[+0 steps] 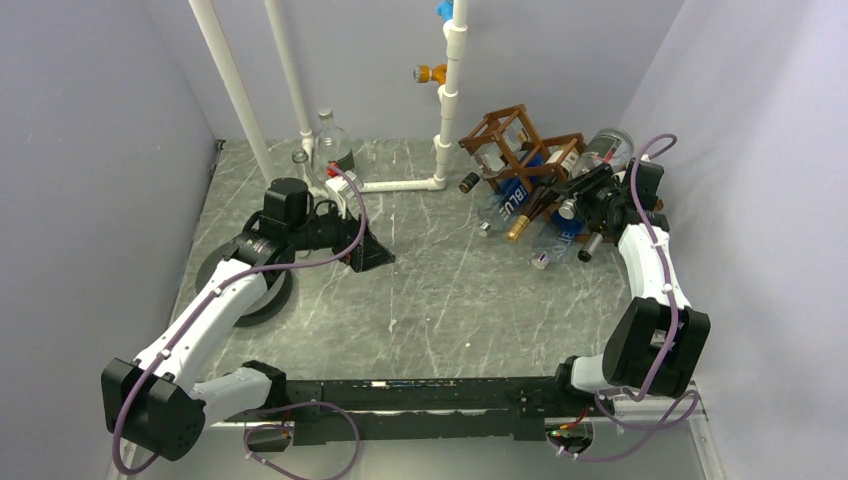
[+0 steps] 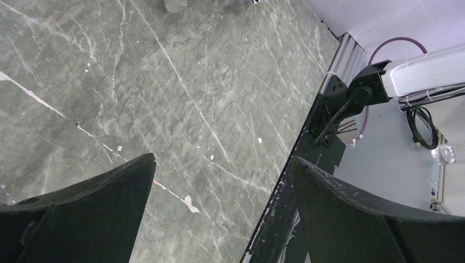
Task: Take the wine bottle off the wine rack
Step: Pick up the wine bottle from the wine rack.
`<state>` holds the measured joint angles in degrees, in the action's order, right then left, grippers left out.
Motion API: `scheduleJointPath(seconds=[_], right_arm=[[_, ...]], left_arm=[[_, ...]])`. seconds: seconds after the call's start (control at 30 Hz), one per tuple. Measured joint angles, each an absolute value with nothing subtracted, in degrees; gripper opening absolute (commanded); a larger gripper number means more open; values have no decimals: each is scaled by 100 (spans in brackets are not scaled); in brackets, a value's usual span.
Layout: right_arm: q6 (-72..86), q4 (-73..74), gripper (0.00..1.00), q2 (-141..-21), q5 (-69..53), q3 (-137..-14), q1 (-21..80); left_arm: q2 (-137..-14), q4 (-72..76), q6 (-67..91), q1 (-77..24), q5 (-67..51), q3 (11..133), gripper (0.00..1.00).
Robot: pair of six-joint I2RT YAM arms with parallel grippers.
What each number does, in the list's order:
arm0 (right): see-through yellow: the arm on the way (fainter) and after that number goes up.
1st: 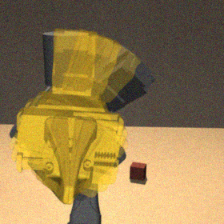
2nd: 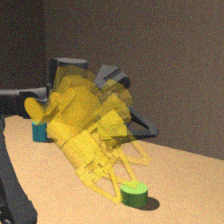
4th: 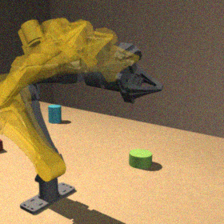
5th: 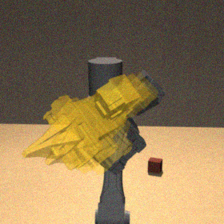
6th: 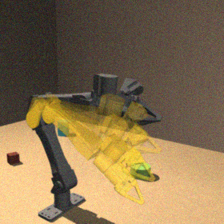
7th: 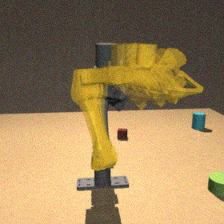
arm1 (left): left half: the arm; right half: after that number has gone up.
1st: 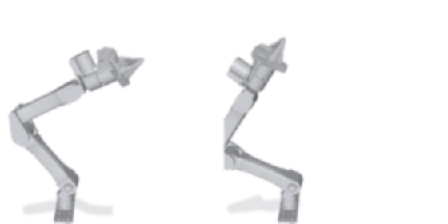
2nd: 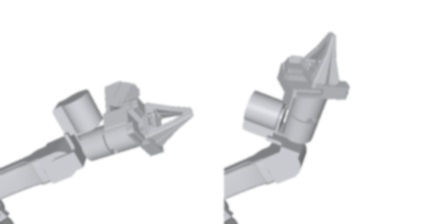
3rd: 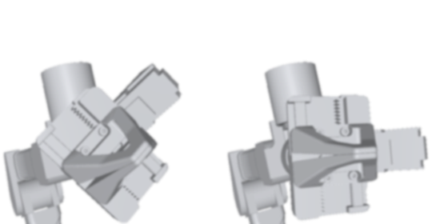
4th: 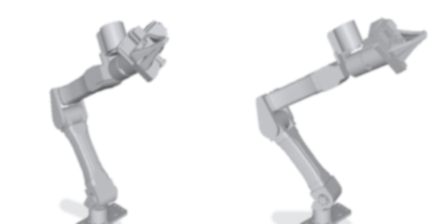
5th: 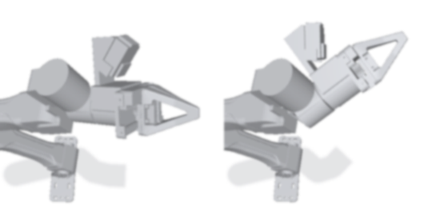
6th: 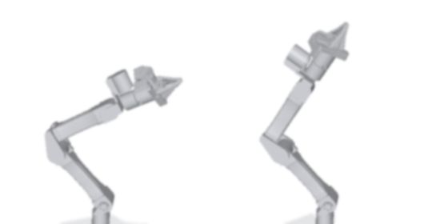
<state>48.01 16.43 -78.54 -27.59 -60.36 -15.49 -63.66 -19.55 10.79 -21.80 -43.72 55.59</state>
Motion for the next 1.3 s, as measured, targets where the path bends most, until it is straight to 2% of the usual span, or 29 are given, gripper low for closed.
scheduleJointPath(seconds=[0.13,0.3,0.43,0.67,0.8,0.9,1.03,1.3], right_arm=[[4801,1621,47,-7859,-2757,-6036,-1551],[4801,1588,55,-7859,-2779,-6036,-1546],[4799,1529,54,-7859,-2827,-6036,-1542],[4768,1577,43,-7856,-2814,-6036,-1566],[4772,1721,22,-7843,-2720,-6036,-1581],[4703,1789,11,-7808,-2735,-6036,-1599],[4685,1916,2,-7743,-2751,-6036,-1599],[4678,2095,0,-7616,-2799,-6036,-1605]], left_arm=[[-6366,-1955,1079,-2182,-4370,5559,100],[-6366,-1955,1079,-2180,-4372,5559,99],[-6366,-1955,1079,-2180,-4372,5559,99],[-6366,-1955,1079,-2180,-4372,5559,100],[-6366,-1955,1079,-2180,-4372,5559,100],[-6364,-1955,1079,-2180,-4372,5559,99],[-6366,-1955,1079,-2182,-4375,5559,100],[-6364,-1955,1079,-2182,-4377,5557,100]])
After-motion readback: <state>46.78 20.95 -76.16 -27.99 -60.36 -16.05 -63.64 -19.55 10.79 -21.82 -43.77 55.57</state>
